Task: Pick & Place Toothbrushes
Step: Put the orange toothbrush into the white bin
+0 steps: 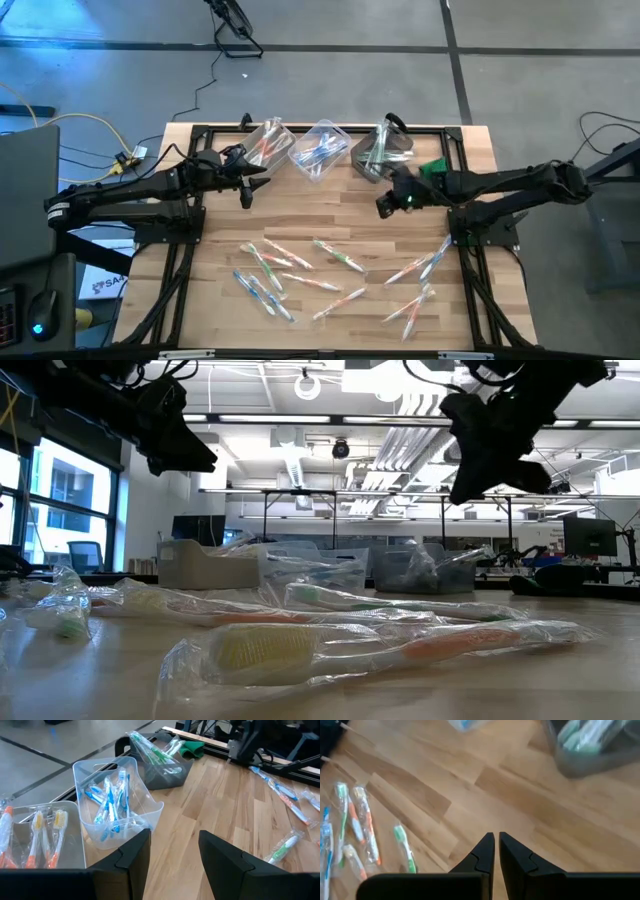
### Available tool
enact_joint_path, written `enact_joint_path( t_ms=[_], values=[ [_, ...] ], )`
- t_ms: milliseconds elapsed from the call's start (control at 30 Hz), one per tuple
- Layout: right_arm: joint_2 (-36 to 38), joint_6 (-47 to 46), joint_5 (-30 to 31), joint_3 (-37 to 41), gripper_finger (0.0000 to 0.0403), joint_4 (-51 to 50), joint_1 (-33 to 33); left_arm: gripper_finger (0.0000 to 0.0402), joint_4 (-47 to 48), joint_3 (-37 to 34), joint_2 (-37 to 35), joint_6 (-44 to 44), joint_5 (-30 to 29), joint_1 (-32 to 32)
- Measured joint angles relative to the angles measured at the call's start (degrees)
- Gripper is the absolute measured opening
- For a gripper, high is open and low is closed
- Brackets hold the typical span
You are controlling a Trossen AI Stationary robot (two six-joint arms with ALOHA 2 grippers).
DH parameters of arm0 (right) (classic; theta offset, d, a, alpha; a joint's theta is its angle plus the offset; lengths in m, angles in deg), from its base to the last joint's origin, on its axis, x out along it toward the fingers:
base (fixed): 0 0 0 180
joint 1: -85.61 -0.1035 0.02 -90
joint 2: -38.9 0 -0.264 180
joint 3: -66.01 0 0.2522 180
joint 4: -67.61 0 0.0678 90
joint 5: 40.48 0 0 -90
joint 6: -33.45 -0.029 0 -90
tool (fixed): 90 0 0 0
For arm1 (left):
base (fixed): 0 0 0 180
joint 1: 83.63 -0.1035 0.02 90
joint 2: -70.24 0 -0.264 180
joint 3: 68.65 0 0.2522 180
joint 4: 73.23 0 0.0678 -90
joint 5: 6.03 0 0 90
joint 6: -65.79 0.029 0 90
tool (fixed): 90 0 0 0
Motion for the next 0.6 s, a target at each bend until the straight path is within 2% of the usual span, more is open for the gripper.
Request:
enact_joint_path(
  t_ms=[167,367,600],
  values=[
    [-0.2,-3.7,5.8,0.0,0.0018,-0.8,-5.2,0.0164,-0.2,0.0,0.0,0.0,0.0,0.0],
    [-0.2,3.9,4.3,0.0,0.0018,0.4,-6.0,0.0164,-1.6,0.0,0.0,0.0,0.0,0.0],
    [-0.2,15.2,4.3,0.0,0.0018,15.5,-4.2,0.0164,-1.9,0.0,0.0,0.0,0.0,0.0]
  ],
)
